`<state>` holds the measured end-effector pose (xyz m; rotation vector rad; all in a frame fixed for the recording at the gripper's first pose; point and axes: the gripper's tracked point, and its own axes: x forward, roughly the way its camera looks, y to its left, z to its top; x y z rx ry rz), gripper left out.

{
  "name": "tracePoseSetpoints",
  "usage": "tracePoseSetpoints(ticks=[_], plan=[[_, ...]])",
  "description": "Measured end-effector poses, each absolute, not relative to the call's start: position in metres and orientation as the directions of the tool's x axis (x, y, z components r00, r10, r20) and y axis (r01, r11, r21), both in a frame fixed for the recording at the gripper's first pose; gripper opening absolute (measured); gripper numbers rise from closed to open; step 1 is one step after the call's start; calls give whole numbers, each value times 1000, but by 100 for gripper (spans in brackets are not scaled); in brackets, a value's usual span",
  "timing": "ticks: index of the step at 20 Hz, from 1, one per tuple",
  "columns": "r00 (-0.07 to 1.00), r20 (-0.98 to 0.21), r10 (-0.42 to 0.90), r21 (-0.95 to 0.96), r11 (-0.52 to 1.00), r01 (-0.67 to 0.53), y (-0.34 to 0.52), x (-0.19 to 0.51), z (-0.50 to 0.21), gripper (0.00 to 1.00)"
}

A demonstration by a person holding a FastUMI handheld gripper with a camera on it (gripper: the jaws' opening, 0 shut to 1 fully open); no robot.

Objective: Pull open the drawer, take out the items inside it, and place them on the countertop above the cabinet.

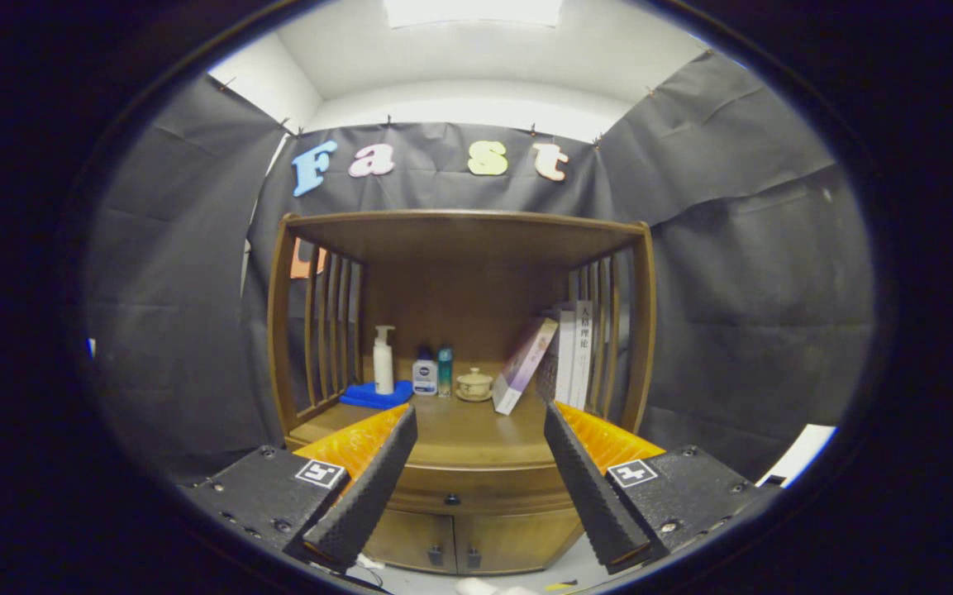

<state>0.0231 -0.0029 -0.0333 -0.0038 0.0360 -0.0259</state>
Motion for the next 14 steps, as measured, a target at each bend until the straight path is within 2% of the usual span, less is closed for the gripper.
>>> tracePoseSetpoints(ticks=[14], plan=[[983,-183,-14,2,1000,15,6,100,-204,100]])
